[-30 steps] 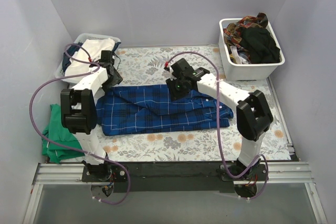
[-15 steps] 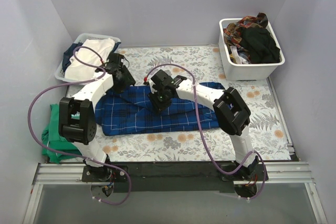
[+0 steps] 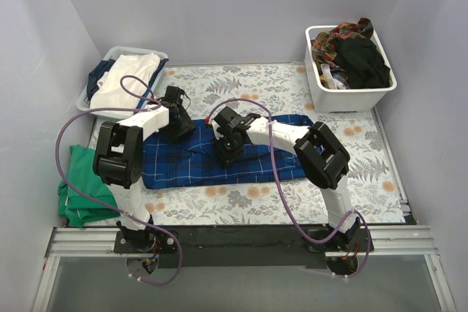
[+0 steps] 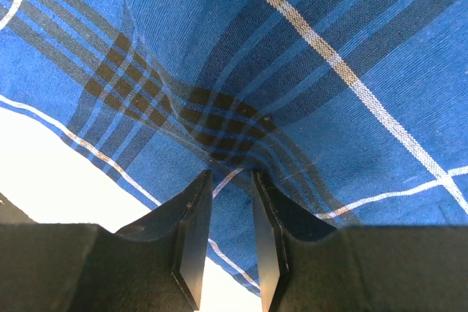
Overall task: Fold and stack the long sleeve shirts
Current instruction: Fold the shirt
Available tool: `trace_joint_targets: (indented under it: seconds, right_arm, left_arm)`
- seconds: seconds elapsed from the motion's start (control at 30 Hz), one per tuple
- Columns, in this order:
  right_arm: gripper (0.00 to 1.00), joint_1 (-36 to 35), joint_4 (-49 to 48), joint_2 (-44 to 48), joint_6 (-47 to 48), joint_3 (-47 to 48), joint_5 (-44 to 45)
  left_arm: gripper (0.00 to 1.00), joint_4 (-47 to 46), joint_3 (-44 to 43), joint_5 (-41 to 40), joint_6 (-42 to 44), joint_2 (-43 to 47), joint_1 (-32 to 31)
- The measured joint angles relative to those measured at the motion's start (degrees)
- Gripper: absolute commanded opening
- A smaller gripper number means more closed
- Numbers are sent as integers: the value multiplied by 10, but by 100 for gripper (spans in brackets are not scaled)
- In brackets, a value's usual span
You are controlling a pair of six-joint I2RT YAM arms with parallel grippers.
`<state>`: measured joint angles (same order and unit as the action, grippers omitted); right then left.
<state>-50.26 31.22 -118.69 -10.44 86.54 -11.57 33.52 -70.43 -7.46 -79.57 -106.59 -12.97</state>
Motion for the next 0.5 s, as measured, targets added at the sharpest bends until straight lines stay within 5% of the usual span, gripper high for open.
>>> trace_joint_targets:
  seconds: [0.5]
  right_arm:
    - [35,0,-94,50,-1,-92,10]
  left_arm:
    - [59,33,-92,-9,15,-65,7]
